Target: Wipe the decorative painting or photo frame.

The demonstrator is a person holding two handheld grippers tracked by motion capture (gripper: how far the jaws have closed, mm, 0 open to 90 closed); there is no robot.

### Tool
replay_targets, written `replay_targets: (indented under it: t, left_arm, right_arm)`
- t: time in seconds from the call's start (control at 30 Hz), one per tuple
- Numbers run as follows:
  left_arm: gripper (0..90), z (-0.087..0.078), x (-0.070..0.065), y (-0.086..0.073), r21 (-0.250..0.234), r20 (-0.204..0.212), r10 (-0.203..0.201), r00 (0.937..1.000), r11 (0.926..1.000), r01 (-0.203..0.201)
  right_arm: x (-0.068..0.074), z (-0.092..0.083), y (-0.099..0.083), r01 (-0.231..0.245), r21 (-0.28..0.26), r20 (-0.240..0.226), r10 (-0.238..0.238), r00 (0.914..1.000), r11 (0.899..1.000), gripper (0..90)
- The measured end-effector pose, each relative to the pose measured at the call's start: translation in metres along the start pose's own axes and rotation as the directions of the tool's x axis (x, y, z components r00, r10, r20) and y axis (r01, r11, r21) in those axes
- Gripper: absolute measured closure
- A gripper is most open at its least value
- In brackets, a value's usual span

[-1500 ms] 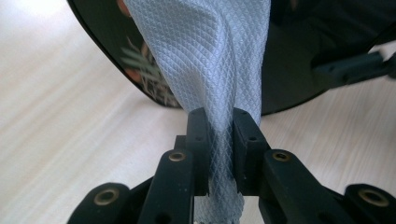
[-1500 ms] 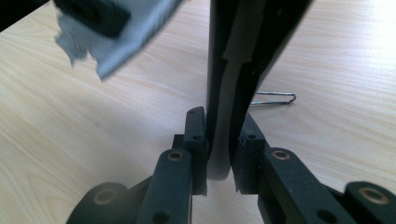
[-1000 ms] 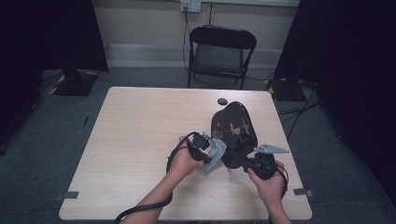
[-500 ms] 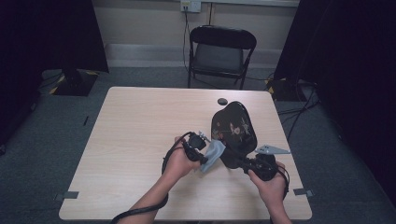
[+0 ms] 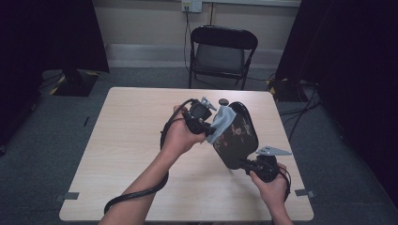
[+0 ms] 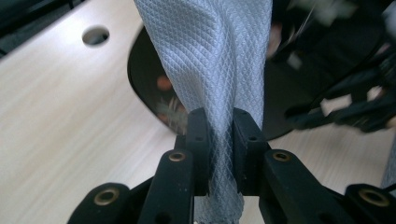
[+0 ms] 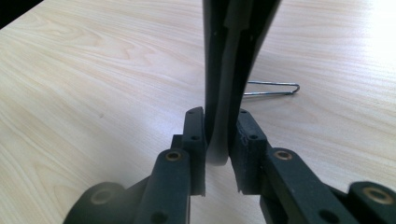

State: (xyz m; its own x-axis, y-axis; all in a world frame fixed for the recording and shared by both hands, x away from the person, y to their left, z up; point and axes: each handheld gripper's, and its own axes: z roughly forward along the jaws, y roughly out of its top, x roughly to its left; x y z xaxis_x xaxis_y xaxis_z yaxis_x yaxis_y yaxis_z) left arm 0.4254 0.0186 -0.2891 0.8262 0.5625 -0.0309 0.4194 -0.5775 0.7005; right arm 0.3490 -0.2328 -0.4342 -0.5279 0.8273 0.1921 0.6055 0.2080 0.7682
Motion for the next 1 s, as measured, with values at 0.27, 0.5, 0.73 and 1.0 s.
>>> replay_targets:
  t: [0.27, 0.5, 0.73, 1.0]
  left_arm:
    - [79.0, 0.007, -0.011, 0.013, 0.01, 0.018, 0.047, 0.9987, 0.9988, -0.048]
    - [78.9, 0.023, -0.008, -0.003, 0.035, 0.034, 0.027, 0.9991, 0.999, -0.028]
    - [78.9, 0.043, 0.0, -0.032, 0.067, 0.049, -0.027, 0.9984, 0.9974, 0.024]
    - [79.0, 0.065, 0.002, -0.057, 0.115, 0.056, -0.044, 0.9974, 0.9927, 0.037]
  right_arm:
    - [0.0, 0.0, 0.0, 0.002, 0.003, 0.004, -0.002, 1.0, 1.0, 78.6]
    - [0.0, 0.0, 0.001, 0.004, 0.005, 0.005, -0.004, 1.0, 1.0, 78.6]
    - [0.0, 0.001, 0.001, 0.006, 0.005, 0.007, -0.006, 1.0, 1.0, 78.7]
    - [0.0, 0.001, 0.001, 0.003, 0.006, 0.006, -0.003, 1.0, 1.0, 78.6]
